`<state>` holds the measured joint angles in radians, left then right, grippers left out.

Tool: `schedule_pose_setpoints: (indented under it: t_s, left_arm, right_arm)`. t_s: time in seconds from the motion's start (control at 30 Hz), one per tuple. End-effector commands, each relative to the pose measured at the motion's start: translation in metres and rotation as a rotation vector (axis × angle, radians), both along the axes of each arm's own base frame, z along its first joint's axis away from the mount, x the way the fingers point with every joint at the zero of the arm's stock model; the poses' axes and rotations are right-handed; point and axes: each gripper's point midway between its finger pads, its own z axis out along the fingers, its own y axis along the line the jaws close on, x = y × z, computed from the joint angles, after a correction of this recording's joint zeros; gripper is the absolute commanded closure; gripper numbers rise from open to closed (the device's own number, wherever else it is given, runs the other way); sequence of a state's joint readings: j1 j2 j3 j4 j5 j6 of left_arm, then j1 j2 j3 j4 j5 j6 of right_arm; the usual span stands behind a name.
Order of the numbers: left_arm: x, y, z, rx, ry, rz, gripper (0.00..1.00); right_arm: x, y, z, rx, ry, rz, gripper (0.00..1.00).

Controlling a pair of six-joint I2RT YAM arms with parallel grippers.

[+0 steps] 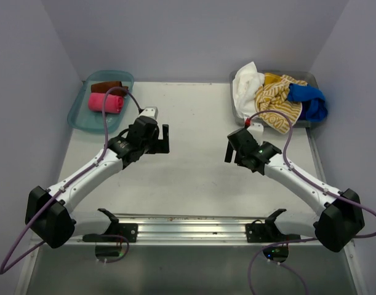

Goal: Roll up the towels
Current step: Grab a towel with the right arm

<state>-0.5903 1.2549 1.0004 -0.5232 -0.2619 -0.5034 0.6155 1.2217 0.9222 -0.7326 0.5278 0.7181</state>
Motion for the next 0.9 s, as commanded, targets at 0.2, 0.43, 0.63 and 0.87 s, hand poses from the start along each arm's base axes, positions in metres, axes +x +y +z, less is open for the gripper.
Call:
schedule_pose_setpoints:
  t_s: [0.2,0.43,0.63,0.87]
  left_arm:
    - [0.008,-0.008,0.005,-0.012,-0.039,-0.035,0.0]
    - [0.006,-0.007,0.005,-0.001,-0.027,-0.04,0.0]
    - [0.005,-0.005,0.005,0.014,-0.027,-0.046,0.0]
    - [0.01,-0.004,0.001,0.055,-0.019,-0.06,0.0]
  right_arm:
    - [0.023,0.029,-0.001,0.027,-0.033,0.159,0.04]
    - [0.086,-0.037,0.06,0.112,-0.176,-0.073,0.06]
    - [0.129,-0.121,0.104,0.128,-0.282,-0.32,0.07]
    - [0.192,-0.196,0.136,0.154,-0.379,-0.485,0.04]
